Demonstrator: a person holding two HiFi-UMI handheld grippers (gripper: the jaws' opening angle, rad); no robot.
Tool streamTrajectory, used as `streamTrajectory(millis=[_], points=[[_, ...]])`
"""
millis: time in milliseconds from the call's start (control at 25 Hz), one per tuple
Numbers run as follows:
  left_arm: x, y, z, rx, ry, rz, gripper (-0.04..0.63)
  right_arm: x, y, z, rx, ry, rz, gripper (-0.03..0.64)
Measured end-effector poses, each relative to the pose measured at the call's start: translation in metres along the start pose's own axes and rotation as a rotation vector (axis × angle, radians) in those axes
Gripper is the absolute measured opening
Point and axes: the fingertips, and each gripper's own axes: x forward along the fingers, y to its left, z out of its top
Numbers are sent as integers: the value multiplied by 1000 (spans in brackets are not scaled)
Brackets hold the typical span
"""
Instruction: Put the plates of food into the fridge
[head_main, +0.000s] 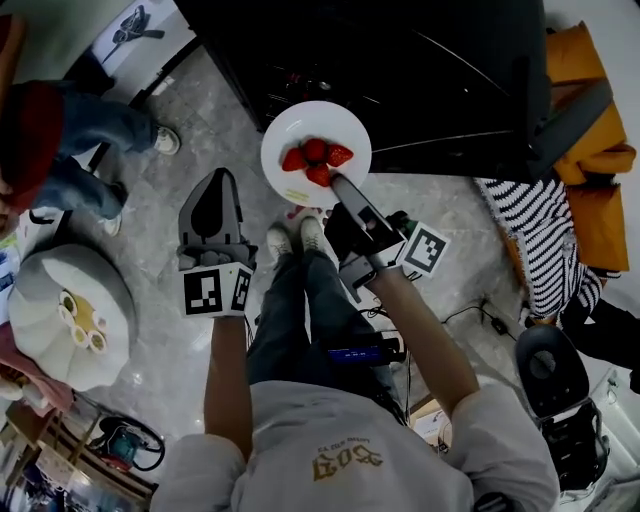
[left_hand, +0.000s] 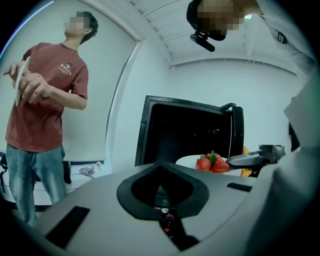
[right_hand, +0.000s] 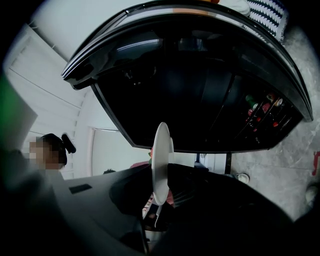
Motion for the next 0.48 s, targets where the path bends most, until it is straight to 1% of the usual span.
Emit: streamTrajectory(millis=[480], points=[[9,11,-32,-3,-9,34,6,5,-37,-2,17,13,19,72]])
